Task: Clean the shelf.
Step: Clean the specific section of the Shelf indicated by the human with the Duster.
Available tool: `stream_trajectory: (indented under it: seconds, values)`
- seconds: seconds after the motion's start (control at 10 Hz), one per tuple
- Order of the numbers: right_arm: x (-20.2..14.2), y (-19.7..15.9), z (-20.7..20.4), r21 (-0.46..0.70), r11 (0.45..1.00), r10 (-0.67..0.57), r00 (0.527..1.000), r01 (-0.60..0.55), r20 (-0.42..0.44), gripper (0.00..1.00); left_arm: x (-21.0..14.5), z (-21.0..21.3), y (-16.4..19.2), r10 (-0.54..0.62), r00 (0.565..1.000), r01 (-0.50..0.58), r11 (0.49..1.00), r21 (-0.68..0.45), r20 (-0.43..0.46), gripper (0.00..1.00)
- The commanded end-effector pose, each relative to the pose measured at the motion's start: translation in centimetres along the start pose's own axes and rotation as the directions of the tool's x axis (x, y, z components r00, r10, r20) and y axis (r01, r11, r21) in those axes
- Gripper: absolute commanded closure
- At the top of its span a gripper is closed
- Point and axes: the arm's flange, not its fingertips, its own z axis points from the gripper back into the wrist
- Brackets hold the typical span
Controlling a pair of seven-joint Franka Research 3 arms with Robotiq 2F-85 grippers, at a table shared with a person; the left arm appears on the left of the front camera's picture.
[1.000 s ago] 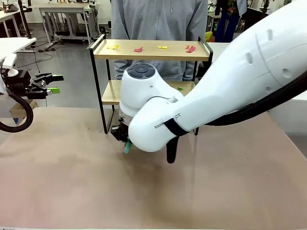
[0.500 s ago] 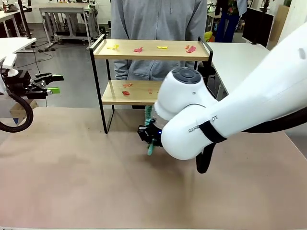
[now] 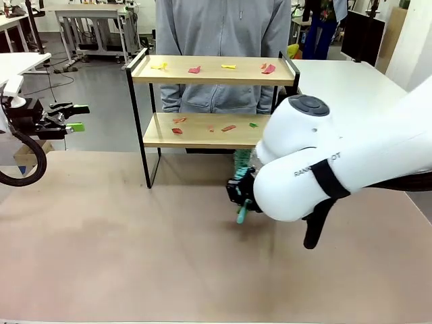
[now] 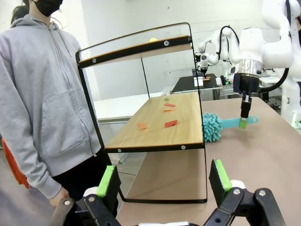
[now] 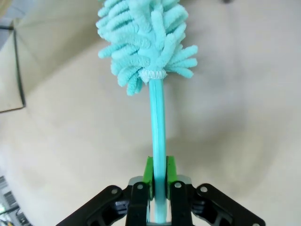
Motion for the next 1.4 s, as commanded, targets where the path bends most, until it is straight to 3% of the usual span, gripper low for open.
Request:
stream_trajectory:
  seconds: [0.0, 0.2, 0.3, 0.4, 0.9, 1.0, 1.3]
  values:
    - [0.6, -2.3, 2.4, -0.109, 0.993, -0.046, 0.999, 0.046, 0.007, 0.87, 0.4, 0.0, -0.1, -0.005, 1.0, 0.005, 1.0, 0.002, 0.002, 0.0]
    - [0.2, -1.9, 3.4, -0.261, 0.965, 0.01, 0.997, 0.009, 0.073, 0.87, 0.4, 0.0, -0.1, -0.005, 1.0, 0.005, 1.0, 0.002, 0.002, 0.0]
    - [-0.4, -0.9, 3.8, -0.244, 0.967, 0.102, 0.988, -0.07, 0.119, 0.87, 0.4, 0.0, -0.1, -0.005, 1.0, 0.005, 1.0, 0.002, 0.002, 0.0]
    - [1.1, -3.2, 2.7, -0.166, 0.986, 0.006, 0.999, -0.001, 0.032, 0.87, 0.4, 0.0, -0.1, -0.005, 1.0, 0.005, 1.0, 0.002, 0.002, 0.0]
    - [0.5, -2.4, 2.8, -0.173, 0.985, 0.029, 0.999, -0.022, 0.042, 0.87, 0.4, 0.0, -0.1, -0.005, 1.0, 0.005, 1.0, 0.002, 0.002, 0.0]
    - [0.3, -2.4, 3.5, -0.186, 0.979, 0.099, 0.99, -0.079, 0.099, 0.87, 0.4, 0.0, -0.1, -0.005, 1.0, 0.005, 1.0, 0.002, 0.002, 0.0]
    - [0.0, -3.1, 5.6, -0.151, 0.952, 0.28, 0.957, -0.267, 0.071, 0.87, 0.4, 0.0, -0.1, -0.005, 1.0, 0.005, 1.0, 0.002, 0.002, 0.0]
